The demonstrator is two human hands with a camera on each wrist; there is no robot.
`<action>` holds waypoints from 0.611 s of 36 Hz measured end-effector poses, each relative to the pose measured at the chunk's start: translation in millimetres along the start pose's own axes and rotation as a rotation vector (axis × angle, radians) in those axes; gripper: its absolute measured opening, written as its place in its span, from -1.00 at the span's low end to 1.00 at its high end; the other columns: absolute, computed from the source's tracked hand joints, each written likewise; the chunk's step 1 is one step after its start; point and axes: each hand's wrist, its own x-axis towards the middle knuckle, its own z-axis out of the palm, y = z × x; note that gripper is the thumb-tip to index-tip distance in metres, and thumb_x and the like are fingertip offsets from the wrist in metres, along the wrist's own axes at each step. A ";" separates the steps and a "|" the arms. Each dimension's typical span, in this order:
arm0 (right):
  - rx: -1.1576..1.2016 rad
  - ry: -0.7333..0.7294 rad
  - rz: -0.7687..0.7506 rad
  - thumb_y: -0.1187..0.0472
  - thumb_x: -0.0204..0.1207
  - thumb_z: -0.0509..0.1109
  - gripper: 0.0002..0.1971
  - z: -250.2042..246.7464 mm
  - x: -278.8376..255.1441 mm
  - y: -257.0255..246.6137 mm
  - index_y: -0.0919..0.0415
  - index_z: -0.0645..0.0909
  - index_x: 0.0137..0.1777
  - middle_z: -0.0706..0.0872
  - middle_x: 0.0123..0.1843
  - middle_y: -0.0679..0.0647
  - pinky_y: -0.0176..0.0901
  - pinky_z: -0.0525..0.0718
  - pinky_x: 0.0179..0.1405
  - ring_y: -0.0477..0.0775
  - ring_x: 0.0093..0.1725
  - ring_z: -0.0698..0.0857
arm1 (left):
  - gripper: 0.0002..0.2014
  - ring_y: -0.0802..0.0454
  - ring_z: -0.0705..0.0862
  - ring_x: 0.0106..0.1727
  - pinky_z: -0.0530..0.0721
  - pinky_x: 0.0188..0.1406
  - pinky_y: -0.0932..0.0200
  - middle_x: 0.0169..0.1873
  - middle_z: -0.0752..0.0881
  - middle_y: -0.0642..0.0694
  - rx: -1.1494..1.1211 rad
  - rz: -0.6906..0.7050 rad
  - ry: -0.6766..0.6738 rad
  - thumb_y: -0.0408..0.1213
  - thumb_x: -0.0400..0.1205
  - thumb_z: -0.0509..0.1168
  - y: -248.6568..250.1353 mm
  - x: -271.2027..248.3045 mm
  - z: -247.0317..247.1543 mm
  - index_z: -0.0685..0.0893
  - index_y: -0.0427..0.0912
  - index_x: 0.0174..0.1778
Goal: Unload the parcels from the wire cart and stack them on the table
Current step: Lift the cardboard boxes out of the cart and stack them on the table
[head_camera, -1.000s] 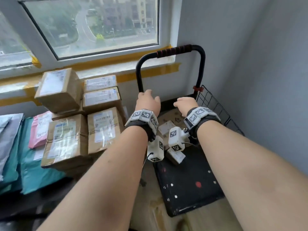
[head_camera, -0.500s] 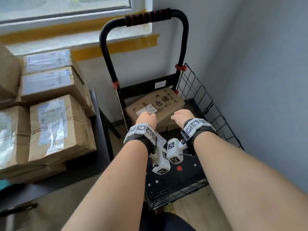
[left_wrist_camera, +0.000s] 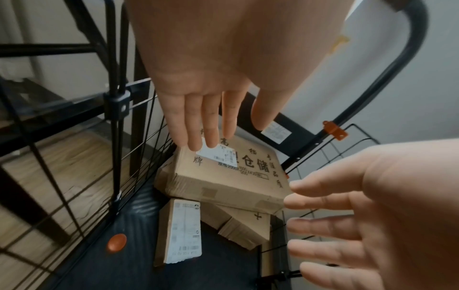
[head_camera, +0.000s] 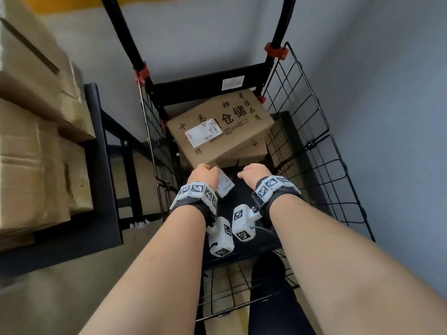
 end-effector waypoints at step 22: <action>-0.169 -0.204 -0.045 0.11 0.55 0.40 -0.51 96.3 184.0 51.0 0.16 0.45 0.46 0.63 0.36 0.11 -0.16 0.51 0.03 0.13 0.25 0.66 | -0.53 -0.13 0.46 0.47 0.40 0.39 0.03 0.53 0.40 -0.13 -0.144 -0.238 0.040 -0.11 0.74 0.05 -92.0 101.5 141.1 0.32 -0.07 0.59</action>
